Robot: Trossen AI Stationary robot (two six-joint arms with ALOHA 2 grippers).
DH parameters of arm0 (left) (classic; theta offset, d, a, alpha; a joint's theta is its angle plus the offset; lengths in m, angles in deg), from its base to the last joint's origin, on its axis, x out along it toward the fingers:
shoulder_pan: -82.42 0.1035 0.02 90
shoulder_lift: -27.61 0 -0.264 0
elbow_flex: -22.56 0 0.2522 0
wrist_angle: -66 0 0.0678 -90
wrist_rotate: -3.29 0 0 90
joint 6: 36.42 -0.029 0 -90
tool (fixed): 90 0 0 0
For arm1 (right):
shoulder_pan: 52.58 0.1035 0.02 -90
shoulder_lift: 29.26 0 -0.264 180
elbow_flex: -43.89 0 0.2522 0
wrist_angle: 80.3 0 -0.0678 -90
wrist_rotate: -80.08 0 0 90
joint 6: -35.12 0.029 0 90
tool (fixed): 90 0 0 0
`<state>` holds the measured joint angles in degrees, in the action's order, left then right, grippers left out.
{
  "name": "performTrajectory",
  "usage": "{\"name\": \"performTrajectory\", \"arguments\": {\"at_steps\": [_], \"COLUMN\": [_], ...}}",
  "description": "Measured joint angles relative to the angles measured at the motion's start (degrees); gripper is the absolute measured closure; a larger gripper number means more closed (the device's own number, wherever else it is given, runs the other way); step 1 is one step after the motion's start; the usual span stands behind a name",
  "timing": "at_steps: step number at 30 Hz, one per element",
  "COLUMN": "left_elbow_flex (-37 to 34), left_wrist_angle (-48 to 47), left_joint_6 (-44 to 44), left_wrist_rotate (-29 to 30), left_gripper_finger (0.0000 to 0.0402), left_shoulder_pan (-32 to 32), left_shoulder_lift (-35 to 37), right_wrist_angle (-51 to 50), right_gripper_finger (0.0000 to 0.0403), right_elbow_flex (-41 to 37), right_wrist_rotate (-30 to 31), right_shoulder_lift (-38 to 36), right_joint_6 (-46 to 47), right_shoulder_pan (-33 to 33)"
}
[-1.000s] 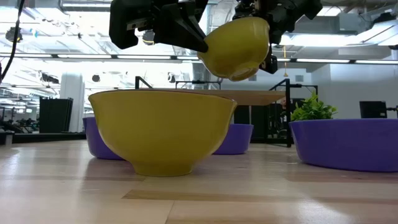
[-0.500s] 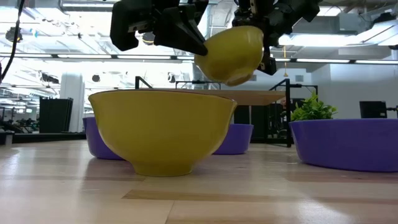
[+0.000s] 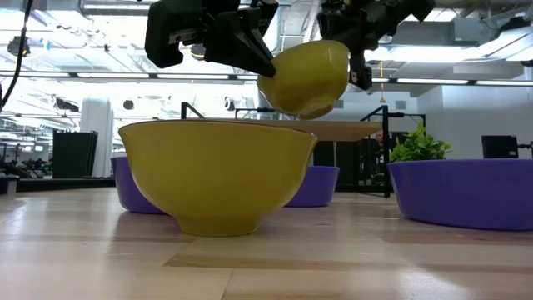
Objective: Pick & Place Mini bowls
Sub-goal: Put the white patterned bowl on the shelf
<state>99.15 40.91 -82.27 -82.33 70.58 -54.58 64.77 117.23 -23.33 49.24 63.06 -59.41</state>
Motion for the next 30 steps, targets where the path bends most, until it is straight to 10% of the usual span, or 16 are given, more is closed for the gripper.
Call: {"name": "performTrajectory", "arguments": {"at_steps": [18, 30], "left_elbow_flex": [-2.5, -2.6], "left_wrist_angle": [-0.3, -0.2], "left_joint_6": [0.1, 0.3], "left_wrist_rotate": [5.4, 9.9], "left_gripper_finger": [0.0391, 0.0391], "left_shoulder_pan": [0.0, 0.0], "left_shoulder_lift": [0.0, 0.0], "right_wrist_angle": [-6.7, -11.5], "right_gripper_finger": [0.0305, 0.0335], "right_elbow_flex": [0.0, -0.1], "right_wrist_rotate": [11.7, 36.3], "right_shoulder_lift": [-10.1, -14.2], "right_joint_6": [-4.4, -10.5], "right_shoulder_pan": [-0.7, 7.9]}}
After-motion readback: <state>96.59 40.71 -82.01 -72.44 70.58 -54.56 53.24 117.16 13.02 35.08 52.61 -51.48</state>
